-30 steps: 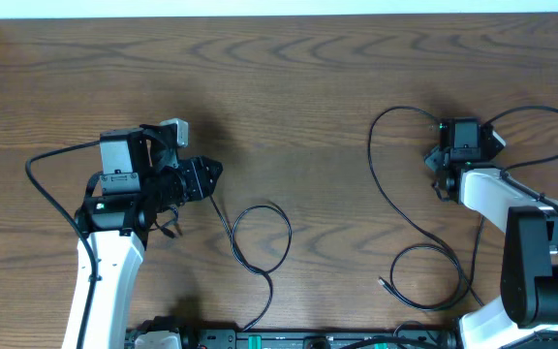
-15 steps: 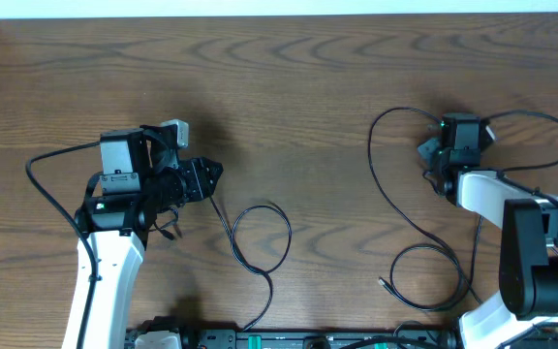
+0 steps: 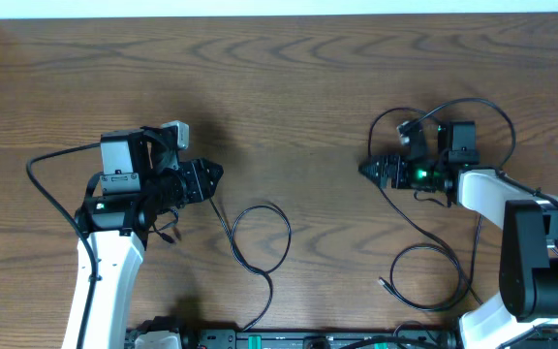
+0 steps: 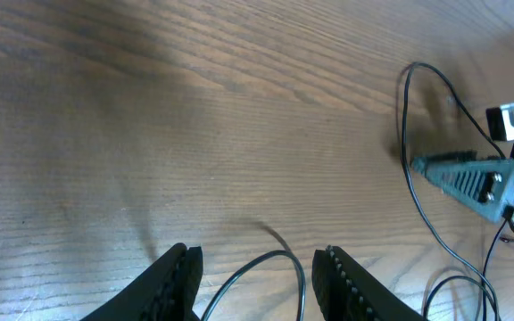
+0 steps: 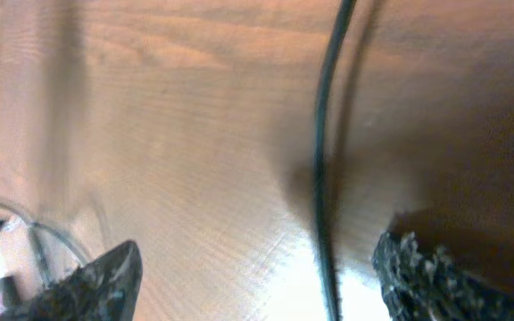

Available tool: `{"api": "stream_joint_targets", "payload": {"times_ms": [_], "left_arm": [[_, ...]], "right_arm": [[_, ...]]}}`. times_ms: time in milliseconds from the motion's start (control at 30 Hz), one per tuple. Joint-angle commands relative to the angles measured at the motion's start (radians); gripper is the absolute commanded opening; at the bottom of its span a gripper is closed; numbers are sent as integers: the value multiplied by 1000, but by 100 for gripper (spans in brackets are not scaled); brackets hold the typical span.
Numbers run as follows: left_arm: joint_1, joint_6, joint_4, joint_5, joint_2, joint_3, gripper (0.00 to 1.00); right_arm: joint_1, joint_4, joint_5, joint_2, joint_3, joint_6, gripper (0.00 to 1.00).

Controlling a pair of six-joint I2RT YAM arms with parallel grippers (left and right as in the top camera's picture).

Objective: Untangle cables
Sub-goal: 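Grasp the black cable with the right gripper and pull it downward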

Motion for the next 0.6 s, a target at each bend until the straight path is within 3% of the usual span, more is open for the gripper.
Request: {"api": "stream_joint_targets", "payload": {"times_ms": [0, 267, 367, 467, 567], "left_arm": [[-3, 6, -6, -9, 4, 13, 46], [-3, 6, -13, -9, 4, 13, 46], [-3, 6, -13, -8, 4, 13, 46], [-3, 6, -13, -8, 4, 13, 46], [-3, 6, -13, -8, 4, 13, 46]], "right_arm": [[2, -122, 39, 40, -39, -56, 86], [23, -397, 42, 40, -39, -60, 87], [31, -414, 41, 40, -39, -91, 84], [34, -401, 40, 40, -39, -91, 73], [42, -363, 17, 40, -39, -90, 72]]}}
